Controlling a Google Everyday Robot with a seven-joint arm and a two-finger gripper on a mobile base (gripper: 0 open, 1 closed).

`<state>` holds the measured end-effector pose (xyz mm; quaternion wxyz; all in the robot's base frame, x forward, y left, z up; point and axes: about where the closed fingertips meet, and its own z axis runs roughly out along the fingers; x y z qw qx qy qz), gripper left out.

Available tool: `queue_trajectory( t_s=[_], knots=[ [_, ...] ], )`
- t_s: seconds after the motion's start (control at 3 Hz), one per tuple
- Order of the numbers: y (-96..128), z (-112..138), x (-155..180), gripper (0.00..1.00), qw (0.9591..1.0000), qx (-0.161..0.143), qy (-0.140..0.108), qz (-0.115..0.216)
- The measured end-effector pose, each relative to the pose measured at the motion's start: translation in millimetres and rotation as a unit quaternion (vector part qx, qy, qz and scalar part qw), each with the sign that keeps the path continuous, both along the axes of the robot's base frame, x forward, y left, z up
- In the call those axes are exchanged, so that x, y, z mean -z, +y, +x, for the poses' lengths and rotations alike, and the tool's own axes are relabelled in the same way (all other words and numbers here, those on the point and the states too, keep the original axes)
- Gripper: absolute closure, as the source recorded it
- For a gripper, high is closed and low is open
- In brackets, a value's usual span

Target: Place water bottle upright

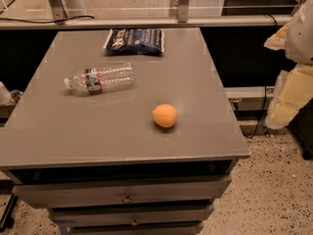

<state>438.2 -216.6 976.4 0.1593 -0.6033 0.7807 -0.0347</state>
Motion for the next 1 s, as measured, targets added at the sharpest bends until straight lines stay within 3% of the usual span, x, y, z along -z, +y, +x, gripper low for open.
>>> queue_trajectory(
  t_s=[0.33, 0.67, 1.0],
  knots=[
    [0.0, 0.0, 0.0, 0.00, 1.0000, 0.000, 0.000, 0.000],
    [13.4, 15.3, -11.8, 0.00, 0.9998, -0.020, -0.004, 0.007],
    [74.5, 34.9, -35.0, 0.00, 0.9965, -0.078, -0.025, 0.016]
  ],
)
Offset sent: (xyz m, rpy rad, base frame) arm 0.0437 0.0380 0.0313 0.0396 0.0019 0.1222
